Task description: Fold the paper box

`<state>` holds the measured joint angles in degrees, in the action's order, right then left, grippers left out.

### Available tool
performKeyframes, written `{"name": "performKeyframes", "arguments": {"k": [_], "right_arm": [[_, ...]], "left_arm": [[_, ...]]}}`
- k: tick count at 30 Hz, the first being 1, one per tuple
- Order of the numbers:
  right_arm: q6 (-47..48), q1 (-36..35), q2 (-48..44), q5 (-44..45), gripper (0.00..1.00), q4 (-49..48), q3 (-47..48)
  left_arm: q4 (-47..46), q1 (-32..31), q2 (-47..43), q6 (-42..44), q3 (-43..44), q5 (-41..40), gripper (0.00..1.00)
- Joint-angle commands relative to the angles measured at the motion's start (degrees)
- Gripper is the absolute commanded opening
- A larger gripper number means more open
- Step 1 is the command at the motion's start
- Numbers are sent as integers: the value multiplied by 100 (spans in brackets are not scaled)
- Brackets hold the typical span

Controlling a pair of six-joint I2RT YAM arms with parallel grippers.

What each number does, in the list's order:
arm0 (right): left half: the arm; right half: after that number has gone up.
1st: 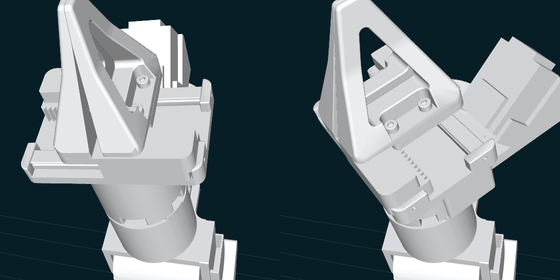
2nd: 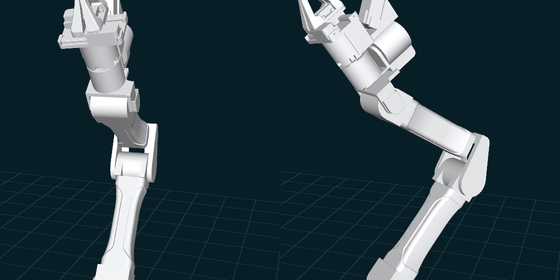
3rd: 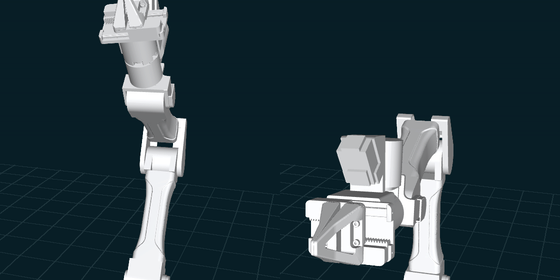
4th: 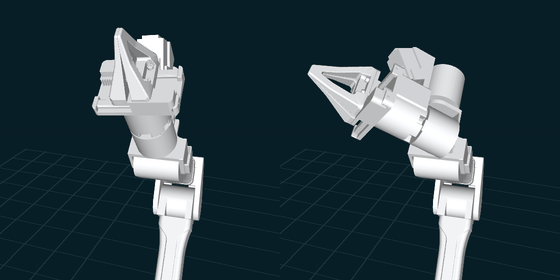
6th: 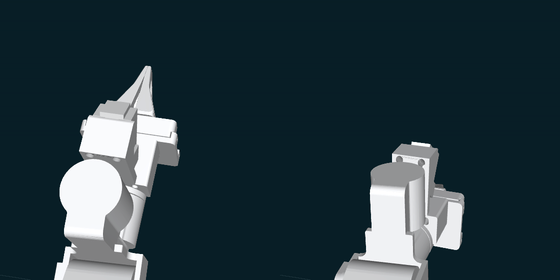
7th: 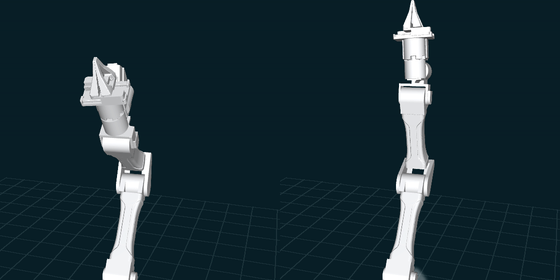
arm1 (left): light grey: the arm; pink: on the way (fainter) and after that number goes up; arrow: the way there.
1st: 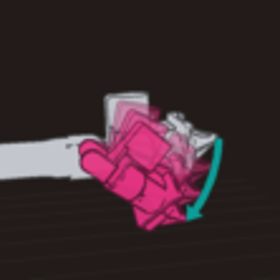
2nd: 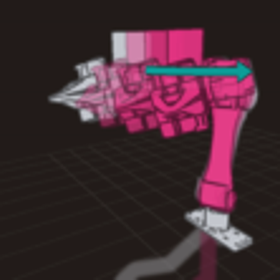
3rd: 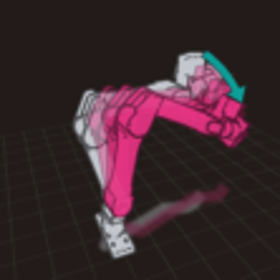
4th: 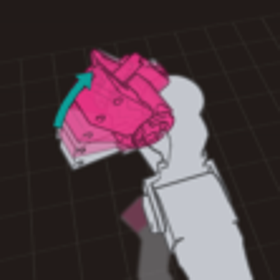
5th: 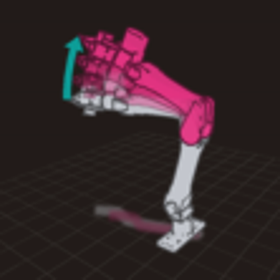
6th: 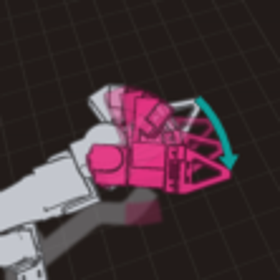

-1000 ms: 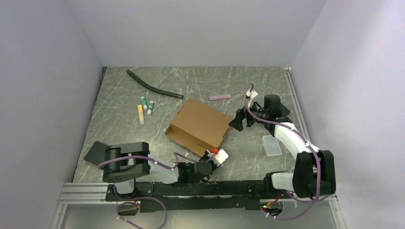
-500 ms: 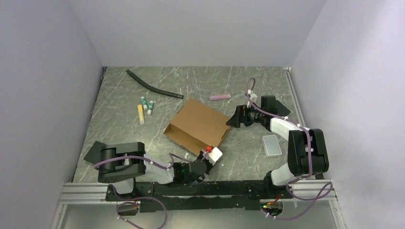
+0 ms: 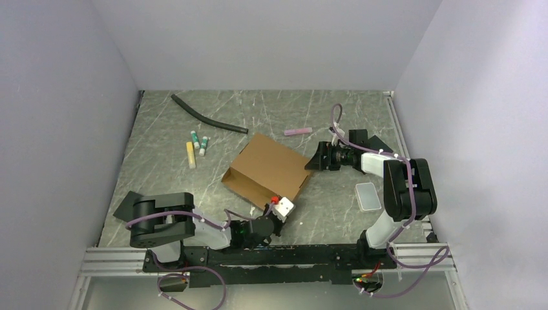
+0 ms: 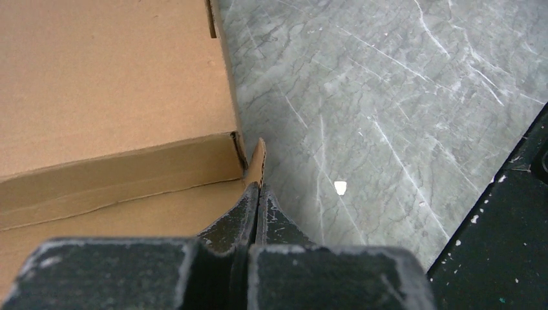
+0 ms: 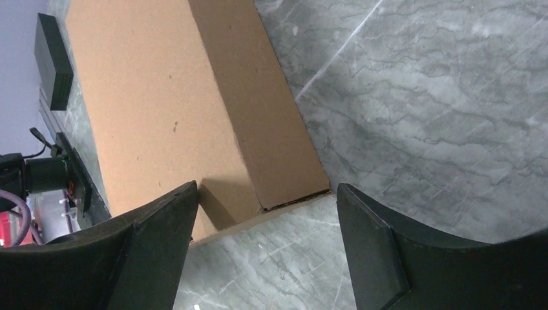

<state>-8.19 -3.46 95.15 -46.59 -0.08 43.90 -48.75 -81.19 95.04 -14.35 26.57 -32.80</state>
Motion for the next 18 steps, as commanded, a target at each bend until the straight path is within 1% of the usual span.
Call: {"name": "performKeyframes", "arguments": {"k": [1,11,18], "right_arm": [[101,16,94,355,80,140,216],[149,21,108,512,77,187,228],[175,12,122,476,76,209,233]], "left_arm": [[-176,41,-223,-502,-242,-14,0],[-314,135,-229,-901,-333,22,0],[213,305,-603,-1216,-219,101,0]]}}
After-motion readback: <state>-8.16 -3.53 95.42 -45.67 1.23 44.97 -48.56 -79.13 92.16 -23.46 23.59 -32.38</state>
